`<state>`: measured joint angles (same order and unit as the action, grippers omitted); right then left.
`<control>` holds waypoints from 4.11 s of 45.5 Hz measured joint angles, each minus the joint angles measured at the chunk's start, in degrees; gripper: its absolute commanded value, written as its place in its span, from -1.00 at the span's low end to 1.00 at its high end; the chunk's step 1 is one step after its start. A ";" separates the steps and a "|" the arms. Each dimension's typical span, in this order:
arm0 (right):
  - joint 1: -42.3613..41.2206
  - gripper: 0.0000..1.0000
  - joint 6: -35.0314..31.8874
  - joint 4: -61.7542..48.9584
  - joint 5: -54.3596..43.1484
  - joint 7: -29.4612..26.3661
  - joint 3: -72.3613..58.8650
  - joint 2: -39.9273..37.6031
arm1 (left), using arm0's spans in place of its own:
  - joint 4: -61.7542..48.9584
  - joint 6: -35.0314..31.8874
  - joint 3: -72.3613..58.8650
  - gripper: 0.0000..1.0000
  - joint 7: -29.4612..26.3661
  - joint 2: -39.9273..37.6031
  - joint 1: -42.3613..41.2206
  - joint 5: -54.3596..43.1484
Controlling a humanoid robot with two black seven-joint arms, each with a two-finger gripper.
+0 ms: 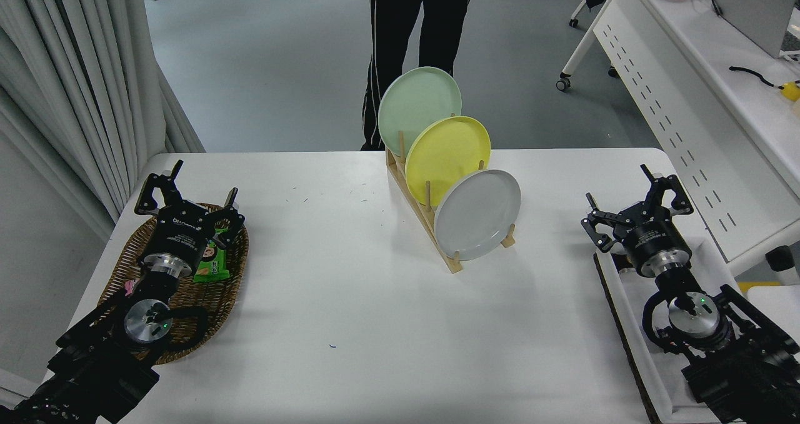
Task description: Place the plate on the table
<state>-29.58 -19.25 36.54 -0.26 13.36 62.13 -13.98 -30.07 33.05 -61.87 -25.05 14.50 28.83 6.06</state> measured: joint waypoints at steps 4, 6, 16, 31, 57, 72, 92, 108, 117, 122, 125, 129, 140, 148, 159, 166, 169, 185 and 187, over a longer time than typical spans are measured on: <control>-0.02 1.00 0.00 0.01 0.00 0.00 -0.05 0.03 | 0.00 0.00 0.00 1.00 0.00 0.00 0.00 0.00; -0.02 1.00 0.00 0.01 0.00 0.00 -0.07 0.04 | 0.00 0.00 0.00 1.00 0.00 0.00 0.00 0.00; 0.02 1.00 -0.04 0.01 0.00 0.00 -0.13 0.15 | 0.00 0.10 0.00 1.00 0.00 0.00 0.00 -0.04; -0.07 1.00 -0.11 -0.16 -0.01 0.00 -0.96 0.19 | 0.00 0.11 0.00 1.00 0.00 0.00 0.00 -0.04; -3.75 1.00 0.10 -3.50 -0.09 0.00 -2.34 -0.05 | 0.02 0.08 0.00 1.00 0.00 0.00 0.00 -0.01; -5.60 1.00 0.24 -4.59 0.11 -0.20 -3.86 -2.03 | 0.02 0.08 0.00 1.00 0.00 0.00 0.00 -0.01; -12.06 1.00 1.45 -3.84 11.53 -0.27 -25.18 -7.85 | 0.00 0.08 0.00 1.00 0.00 0.00 0.00 -0.01; -19.15 1.00 1.64 1.97 16.07 -0.24 -45.92 -16.59 | -0.01 0.08 0.00 1.00 0.00 0.00 0.00 -0.01; -25.06 1.00 1.66 6.89 16.65 -0.27 -56.34 -21.25 | -0.01 0.08 0.00 1.00 0.00 0.00 0.00 -0.03; -27.72 1.00 1.67 9.63 16.79 -0.27 -60.10 -23.67 | -0.01 0.08 0.00 1.00 0.00 0.00 0.00 -0.02; -29.07 1.00 1.72 11.38 16.87 -0.26 -61.74 -24.96 | -0.01 0.08 0.00 1.00 0.00 0.00 0.00 -0.02; -30.90 1.00 1.81 13.29 16.94 -0.41 -63.77 -26.75 | -0.01 0.08 0.00 1.00 0.00 0.00 0.00 -0.02; -36.54 1.00 1.99 15.58 17.04 -4.91 -68.88 -29.18 | 0.01 0.08 0.00 1.00 0.00 0.00 0.00 -0.02; -39.09 1.00 2.14 16.18 17.44 -12.38 -69.81 -29.53 | 0.01 0.08 0.00 1.00 0.00 0.00 0.00 -0.02; -42.51 1.00 4.89 16.39 17.23 -22.42 -68.82 -26.66 | 0.01 0.08 0.00 1.00 0.00 0.00 0.00 -0.02; -43.83 1.00 9.03 16.00 15.49 -25.12 -67.99 -23.78 | 0.00 0.08 0.00 1.00 0.00 0.00 0.00 -0.02; -44.19 1.00 10.36 15.66 14.54 -25.78 -67.68 -22.46 | 0.00 0.09 0.00 1.00 0.00 0.00 0.00 -0.01; -44.66 1.00 13.33 11.66 11.16 -27.19 -67.12 -14.07 | 0.00 0.08 0.00 1.00 0.00 0.00 0.00 -0.02; -44.56 1.00 13.39 11.24 10.98 -27.23 -66.95 -13.18 | 0.00 0.08 0.00 1.00 0.00 0.00 0.00 -0.02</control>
<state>-74.14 -5.86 47.79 10.72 -13.87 -4.82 -27.16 -30.07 33.13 -61.88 -25.05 14.50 28.83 6.04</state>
